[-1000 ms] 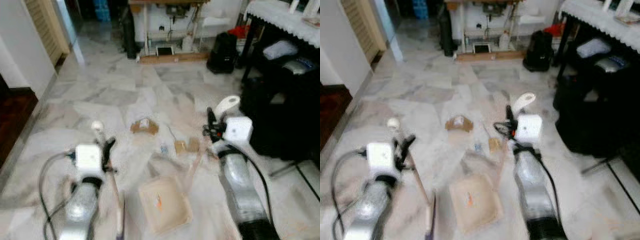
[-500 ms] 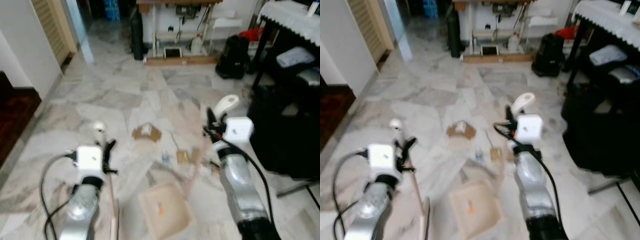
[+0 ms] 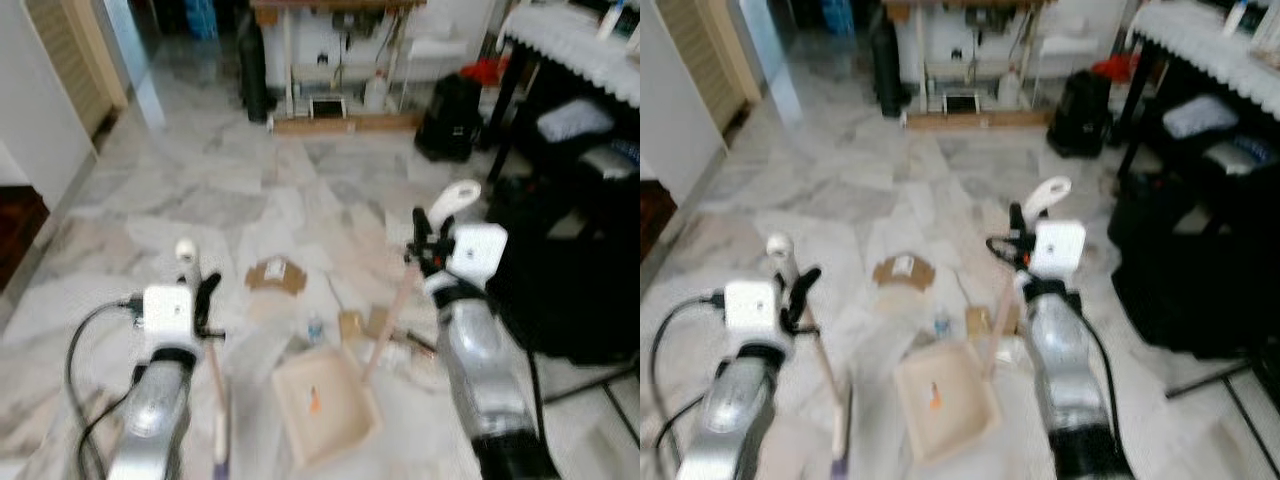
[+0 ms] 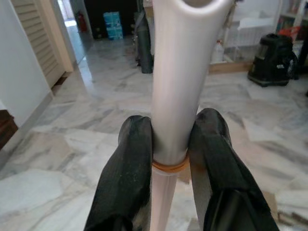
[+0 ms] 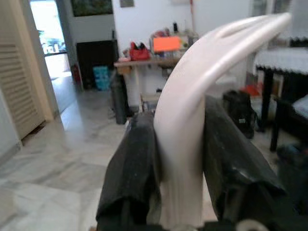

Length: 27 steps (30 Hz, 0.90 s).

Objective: Sweep floor

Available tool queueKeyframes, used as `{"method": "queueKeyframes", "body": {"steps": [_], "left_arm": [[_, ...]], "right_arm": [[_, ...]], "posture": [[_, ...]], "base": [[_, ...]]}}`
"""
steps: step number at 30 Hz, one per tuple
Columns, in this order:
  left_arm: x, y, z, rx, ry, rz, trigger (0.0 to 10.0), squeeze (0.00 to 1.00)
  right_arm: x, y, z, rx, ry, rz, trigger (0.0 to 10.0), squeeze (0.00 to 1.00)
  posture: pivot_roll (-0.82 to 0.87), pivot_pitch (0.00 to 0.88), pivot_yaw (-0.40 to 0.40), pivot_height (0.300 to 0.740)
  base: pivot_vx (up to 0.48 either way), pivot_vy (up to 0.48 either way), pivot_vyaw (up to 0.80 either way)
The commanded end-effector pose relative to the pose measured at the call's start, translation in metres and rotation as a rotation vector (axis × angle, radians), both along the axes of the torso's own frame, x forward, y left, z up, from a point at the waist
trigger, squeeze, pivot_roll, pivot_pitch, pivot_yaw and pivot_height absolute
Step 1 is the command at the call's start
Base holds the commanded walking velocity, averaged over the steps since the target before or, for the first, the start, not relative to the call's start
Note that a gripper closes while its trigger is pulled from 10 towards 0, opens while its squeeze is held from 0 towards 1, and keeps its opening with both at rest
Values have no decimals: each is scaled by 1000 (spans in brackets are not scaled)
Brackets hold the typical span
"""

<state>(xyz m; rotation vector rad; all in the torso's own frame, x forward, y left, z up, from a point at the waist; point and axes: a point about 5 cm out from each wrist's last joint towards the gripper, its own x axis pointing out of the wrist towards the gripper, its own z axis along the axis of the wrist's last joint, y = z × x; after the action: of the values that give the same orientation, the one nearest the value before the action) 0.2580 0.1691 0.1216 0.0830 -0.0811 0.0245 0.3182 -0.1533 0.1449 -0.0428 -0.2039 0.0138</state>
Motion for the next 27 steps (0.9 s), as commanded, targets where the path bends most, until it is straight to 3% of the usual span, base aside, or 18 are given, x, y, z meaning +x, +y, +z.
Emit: {"method": "queueKeyframes", "body": {"steps": [1, 27], "left_arm": [[0, 5, 9, 9, -35, 13, 10000, 0], [0, -1, 12, 1, -33, 2, 10000, 0]], "right_arm": [[3, 7, 18, -8, -69, 20, 10000, 0], [2, 11, 22, 14, -70, 40, 10000, 0]], "posture": [[-71, 28, -17, 740], [-67, 56, -22, 740]], "base": [[337, 0, 0], [340, 0, 0]]}}
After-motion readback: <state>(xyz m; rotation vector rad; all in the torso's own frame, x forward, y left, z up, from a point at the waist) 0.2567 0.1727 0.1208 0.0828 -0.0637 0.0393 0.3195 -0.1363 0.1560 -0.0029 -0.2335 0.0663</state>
